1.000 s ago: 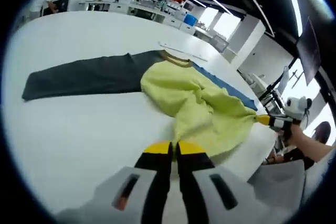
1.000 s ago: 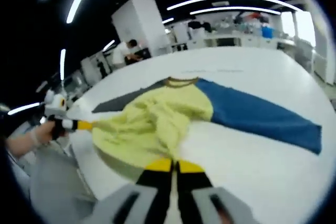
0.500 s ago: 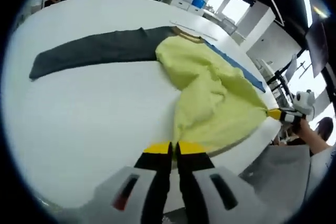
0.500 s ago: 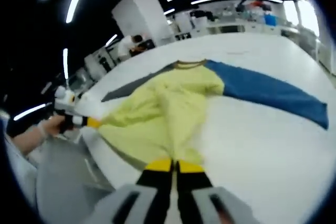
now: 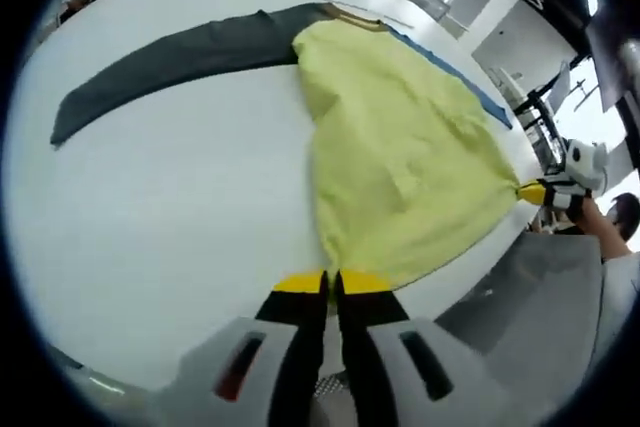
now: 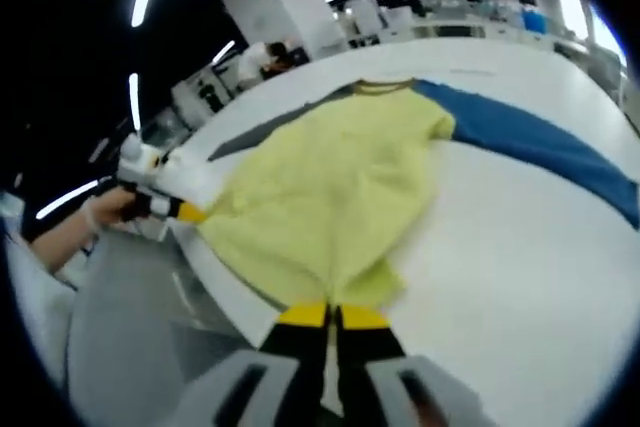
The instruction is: Fold the garment on the visible template until the final outline fits inside the template.
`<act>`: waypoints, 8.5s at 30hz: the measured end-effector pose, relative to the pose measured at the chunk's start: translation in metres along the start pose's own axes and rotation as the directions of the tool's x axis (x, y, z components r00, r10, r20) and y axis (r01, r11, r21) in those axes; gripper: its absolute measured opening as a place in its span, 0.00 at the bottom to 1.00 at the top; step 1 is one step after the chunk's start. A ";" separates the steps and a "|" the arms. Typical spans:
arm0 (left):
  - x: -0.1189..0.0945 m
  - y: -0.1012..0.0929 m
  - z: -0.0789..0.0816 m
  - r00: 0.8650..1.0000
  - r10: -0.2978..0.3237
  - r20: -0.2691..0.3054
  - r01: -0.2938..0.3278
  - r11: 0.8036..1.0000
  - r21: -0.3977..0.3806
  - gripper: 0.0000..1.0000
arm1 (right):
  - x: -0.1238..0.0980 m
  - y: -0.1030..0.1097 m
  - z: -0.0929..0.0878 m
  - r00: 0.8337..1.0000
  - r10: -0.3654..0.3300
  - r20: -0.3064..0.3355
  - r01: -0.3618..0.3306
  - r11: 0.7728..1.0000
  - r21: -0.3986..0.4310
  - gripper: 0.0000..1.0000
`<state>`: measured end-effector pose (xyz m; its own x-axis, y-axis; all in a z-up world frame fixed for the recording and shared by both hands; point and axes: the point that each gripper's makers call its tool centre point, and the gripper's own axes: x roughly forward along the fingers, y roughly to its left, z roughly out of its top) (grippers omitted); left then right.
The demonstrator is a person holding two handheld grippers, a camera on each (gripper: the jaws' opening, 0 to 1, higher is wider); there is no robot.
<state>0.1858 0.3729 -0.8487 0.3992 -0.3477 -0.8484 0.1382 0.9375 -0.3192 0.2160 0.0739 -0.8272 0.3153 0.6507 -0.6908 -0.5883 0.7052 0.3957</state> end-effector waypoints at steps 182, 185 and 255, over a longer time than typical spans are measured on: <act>-0.085 -0.022 0.100 0.792 -0.199 0.578 0.169 0.980 0.106 0.90 | -0.139 -0.309 0.071 0.769 -0.537 0.347 0.444 0.839 0.315 0.45; -0.084 -0.023 0.097 0.796 -0.196 0.573 0.168 0.980 0.103 0.88 | -0.140 -0.321 0.068 0.758 -0.569 0.319 0.474 0.817 0.330 0.33; -0.094 0.001 0.105 0.790 -0.378 0.482 0.279 0.923 0.266 0.80 | -0.026 -0.137 0.246 0.858 -0.322 0.400 0.329 0.943 0.052 0.00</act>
<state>0.2432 0.4077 -0.7248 0.7001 -0.6245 -0.3462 0.4800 0.7705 -0.4193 0.4713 0.0294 -0.7150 0.7576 0.4441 -0.4784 -0.4122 0.8938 0.1769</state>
